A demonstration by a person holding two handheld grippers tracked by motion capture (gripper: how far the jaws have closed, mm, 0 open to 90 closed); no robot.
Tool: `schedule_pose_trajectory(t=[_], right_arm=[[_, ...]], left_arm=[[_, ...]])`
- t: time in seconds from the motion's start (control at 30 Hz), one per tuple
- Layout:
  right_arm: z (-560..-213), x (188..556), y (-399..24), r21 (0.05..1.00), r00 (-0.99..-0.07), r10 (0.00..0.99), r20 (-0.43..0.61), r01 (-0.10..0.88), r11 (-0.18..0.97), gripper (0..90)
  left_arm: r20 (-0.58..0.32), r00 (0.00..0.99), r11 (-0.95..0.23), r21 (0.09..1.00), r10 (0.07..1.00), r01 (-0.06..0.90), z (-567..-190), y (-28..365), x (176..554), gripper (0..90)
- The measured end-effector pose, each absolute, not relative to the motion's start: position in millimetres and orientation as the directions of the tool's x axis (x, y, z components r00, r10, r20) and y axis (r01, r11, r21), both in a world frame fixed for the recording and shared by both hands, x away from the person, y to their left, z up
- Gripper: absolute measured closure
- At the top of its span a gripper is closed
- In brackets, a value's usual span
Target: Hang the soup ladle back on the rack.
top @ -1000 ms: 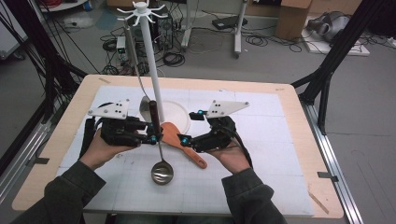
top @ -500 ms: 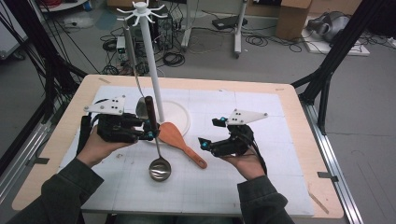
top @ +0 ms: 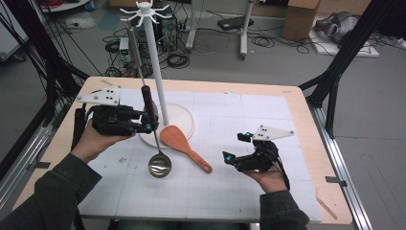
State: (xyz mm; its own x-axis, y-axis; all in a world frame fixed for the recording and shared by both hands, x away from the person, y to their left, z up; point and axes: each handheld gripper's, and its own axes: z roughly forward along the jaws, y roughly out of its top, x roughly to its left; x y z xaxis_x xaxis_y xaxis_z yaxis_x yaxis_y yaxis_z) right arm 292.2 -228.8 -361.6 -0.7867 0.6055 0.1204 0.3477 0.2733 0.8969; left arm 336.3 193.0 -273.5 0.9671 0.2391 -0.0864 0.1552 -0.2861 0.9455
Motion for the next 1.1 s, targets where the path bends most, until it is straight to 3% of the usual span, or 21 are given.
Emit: schedule_pose_trajectory(t=[0.33,0.43,1.1], right_arm=[[-373.5,283.1,-251.7,0.893,-0.755,0.640,0.139,0.375,0.248,9.2],[-375.8,282.5,-254.5,0.891,-0.742,0.655,0.140,0.383,0.244,1.2],[-380.4,279.7,-267.2,0.896,-0.719,0.677,0.157,0.392,0.209,0.5]], left_arm=[[-0.081,0.962,-0.283,0.946,0.262,0.157,-252.4,201.3,350.6,73.4],[-0.074,0.961,-0.288,0.946,0.267,0.152,-249.3,202.6,353.8,73.4],[-0.070,0.958,-0.283,0.947,0.278,0.152,-216.4,207.3,379.3,73.4]])
